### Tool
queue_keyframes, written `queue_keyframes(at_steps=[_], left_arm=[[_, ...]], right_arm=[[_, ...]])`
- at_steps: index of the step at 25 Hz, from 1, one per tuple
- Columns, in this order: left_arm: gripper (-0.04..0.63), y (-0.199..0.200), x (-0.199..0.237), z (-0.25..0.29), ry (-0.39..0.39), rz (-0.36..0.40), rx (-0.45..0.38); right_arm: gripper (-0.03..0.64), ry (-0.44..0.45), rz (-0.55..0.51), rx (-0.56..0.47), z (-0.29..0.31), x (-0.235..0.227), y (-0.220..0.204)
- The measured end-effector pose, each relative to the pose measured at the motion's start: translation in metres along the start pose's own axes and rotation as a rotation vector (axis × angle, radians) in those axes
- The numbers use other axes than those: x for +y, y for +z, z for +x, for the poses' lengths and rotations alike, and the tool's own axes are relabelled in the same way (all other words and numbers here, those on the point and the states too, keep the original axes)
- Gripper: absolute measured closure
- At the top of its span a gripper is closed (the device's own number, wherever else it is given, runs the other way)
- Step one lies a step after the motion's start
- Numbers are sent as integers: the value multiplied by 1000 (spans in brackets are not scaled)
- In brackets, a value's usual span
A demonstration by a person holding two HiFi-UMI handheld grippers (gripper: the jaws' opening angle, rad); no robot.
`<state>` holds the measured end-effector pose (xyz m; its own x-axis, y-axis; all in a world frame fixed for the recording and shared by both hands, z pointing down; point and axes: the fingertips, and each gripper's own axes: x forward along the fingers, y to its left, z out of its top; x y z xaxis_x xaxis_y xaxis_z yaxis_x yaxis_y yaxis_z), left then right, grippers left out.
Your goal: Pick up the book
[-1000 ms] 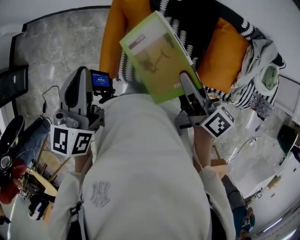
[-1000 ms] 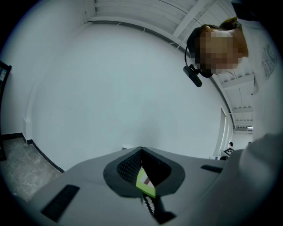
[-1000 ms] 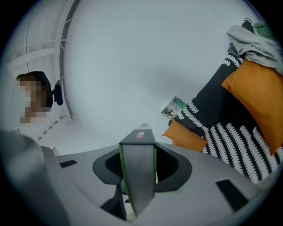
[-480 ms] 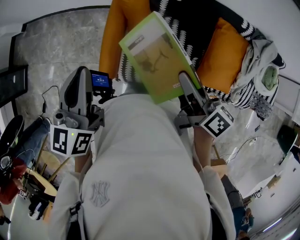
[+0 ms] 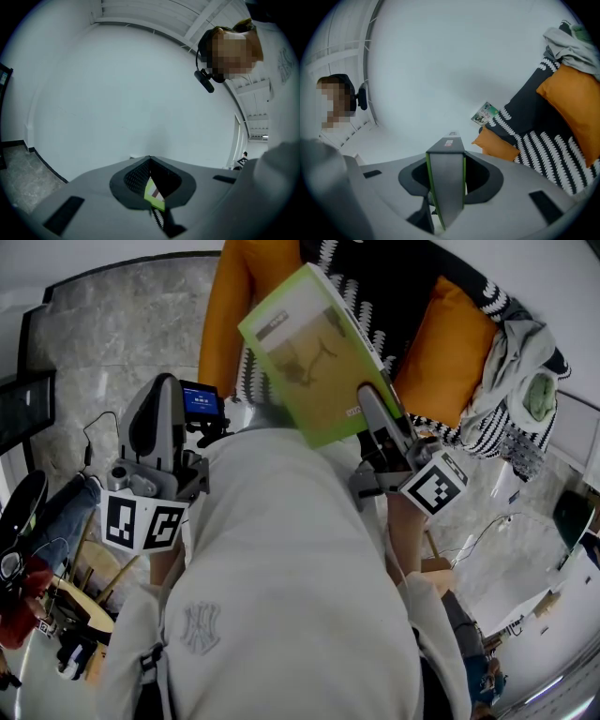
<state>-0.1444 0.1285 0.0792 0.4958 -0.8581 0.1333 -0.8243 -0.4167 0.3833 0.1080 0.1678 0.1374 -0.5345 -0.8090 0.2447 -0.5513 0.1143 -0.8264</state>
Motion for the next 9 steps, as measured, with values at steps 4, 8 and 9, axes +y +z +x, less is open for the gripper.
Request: queue_keyframes(at_steps=[4,8,9], left_arm=[[586,1,0,-1,1,-1,-3],[586,1,0,-1,3,-1,-6],[586,1,0,-1,4,-1,-6]], right_arm=[[468,6,19,-2,0,0,-1],[468,1,3,1,0,0,0],[468,1,0,2,0,0,0]])
